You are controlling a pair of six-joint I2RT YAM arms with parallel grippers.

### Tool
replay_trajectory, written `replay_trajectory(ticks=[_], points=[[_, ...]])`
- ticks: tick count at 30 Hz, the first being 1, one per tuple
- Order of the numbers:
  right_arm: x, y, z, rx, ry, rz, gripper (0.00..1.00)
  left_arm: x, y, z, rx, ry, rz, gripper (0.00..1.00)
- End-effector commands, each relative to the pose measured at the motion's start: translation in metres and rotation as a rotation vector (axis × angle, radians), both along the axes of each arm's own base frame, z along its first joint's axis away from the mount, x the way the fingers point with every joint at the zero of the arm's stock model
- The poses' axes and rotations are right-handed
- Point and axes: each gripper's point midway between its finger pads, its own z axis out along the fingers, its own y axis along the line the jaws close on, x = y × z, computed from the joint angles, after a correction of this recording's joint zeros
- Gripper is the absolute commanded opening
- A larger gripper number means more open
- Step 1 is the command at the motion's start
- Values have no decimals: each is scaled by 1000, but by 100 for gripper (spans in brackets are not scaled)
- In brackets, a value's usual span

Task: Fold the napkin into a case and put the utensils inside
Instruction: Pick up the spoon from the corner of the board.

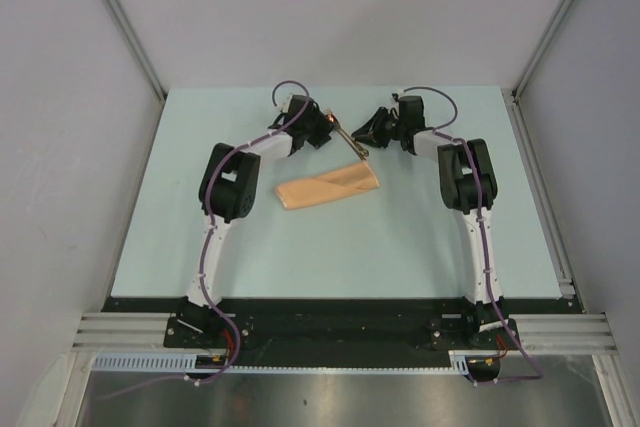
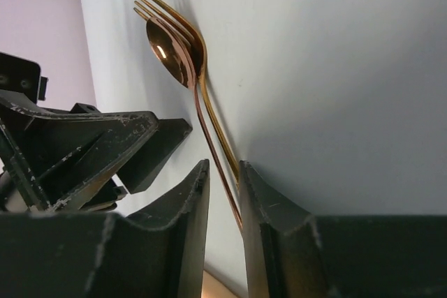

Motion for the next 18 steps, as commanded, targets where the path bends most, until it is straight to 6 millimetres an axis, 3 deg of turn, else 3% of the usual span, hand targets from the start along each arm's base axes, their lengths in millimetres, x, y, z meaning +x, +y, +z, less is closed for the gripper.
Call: replay_trajectory(ticks=[1,2,3,6,8,9,10,12,13,14,18], points=[[10,-10,23,-43,-116,-4,29,3,-9,2,-23,-9,-1,52],[8,-11,16,-72,-113,17,31,3,-10,2,-5,-25,-16,52],[15,-10,28,-79,-143,32,32,5,-11,4,4,-35,-19,51],[15,-16,26,-165,-135,47,34,3,-9,1,38,-27,-8,47],[15,-15,42,-210,-196,61,36,2,-8,3,35,-29,0,46],[18,-12,50,-270,-274,95,38,-5,-5,-6,44,-12,5,46],[19,-7,55,-305,-313,117,43,0,-6,18,19,-78,7,47],[17,-4,52,-409,-350,181,51,-7,2,17,27,-80,10,49],[23,3,65,-447,-394,180,52,-5,8,24,24,-102,4,50],[20,5,62,-479,-389,205,52,-4,11,42,14,-131,-2,51],[25,17,59,-564,-440,246,49,-9,31,68,14,-156,-36,53]])
